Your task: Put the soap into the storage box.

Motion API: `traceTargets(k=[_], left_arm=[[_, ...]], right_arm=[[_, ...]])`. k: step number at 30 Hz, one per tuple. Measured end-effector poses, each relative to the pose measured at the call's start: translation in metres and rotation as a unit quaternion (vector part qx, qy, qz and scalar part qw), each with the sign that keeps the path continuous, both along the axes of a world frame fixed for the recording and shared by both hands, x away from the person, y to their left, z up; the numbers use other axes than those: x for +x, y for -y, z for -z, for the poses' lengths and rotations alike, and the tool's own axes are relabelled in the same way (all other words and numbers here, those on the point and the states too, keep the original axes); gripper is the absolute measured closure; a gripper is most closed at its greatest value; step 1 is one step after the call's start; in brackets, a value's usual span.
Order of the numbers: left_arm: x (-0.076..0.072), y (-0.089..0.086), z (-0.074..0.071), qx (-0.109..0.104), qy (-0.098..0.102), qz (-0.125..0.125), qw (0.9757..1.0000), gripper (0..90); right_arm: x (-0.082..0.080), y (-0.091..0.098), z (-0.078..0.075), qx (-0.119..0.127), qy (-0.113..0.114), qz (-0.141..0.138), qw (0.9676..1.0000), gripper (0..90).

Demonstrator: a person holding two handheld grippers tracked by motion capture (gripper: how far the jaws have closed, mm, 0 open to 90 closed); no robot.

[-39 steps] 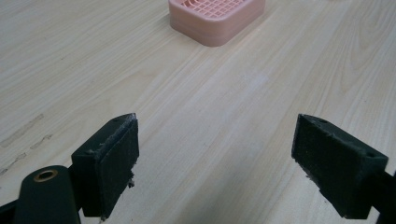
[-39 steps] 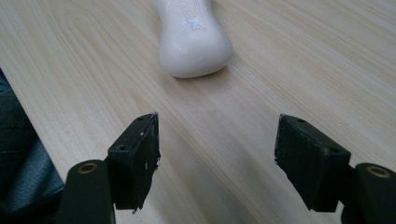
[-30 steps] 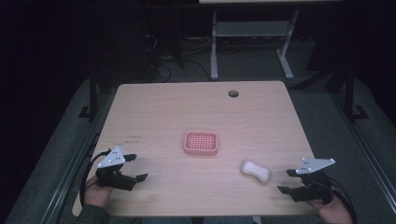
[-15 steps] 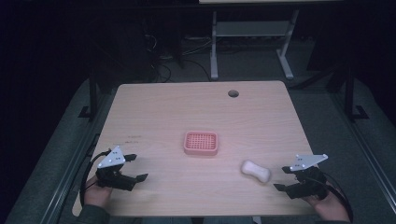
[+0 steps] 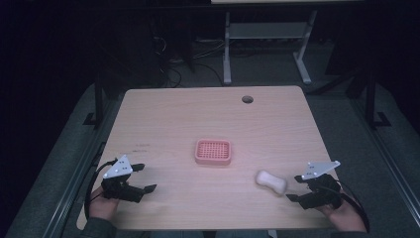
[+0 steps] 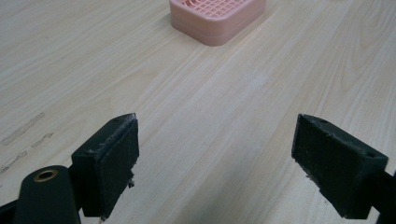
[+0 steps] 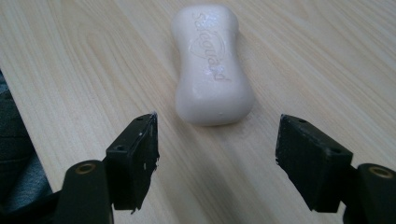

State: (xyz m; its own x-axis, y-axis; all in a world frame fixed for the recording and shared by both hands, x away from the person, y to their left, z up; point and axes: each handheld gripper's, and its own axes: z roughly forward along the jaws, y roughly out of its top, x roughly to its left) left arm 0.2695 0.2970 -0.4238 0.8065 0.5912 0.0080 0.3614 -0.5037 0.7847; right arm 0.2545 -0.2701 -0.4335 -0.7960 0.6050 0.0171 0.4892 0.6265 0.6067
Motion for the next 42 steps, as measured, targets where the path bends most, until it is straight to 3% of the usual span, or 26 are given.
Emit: traceTargets(k=[31, 42], left_arm=[[0.001, -0.002, 0.000, 0.000, 0.000, -0.003, 1.0000, 14.8], [0.001, -0.002, -0.001, -0.001, 0.001, -0.002, 1.0000, 14.8]], right_arm=[[0.017, -0.025, -0.006, -0.013, 0.002, -0.025, 0.9996, 29.5], [0.028, -0.042, -0.006, -0.029, -0.003, -0.035, 0.9989, 29.5]])
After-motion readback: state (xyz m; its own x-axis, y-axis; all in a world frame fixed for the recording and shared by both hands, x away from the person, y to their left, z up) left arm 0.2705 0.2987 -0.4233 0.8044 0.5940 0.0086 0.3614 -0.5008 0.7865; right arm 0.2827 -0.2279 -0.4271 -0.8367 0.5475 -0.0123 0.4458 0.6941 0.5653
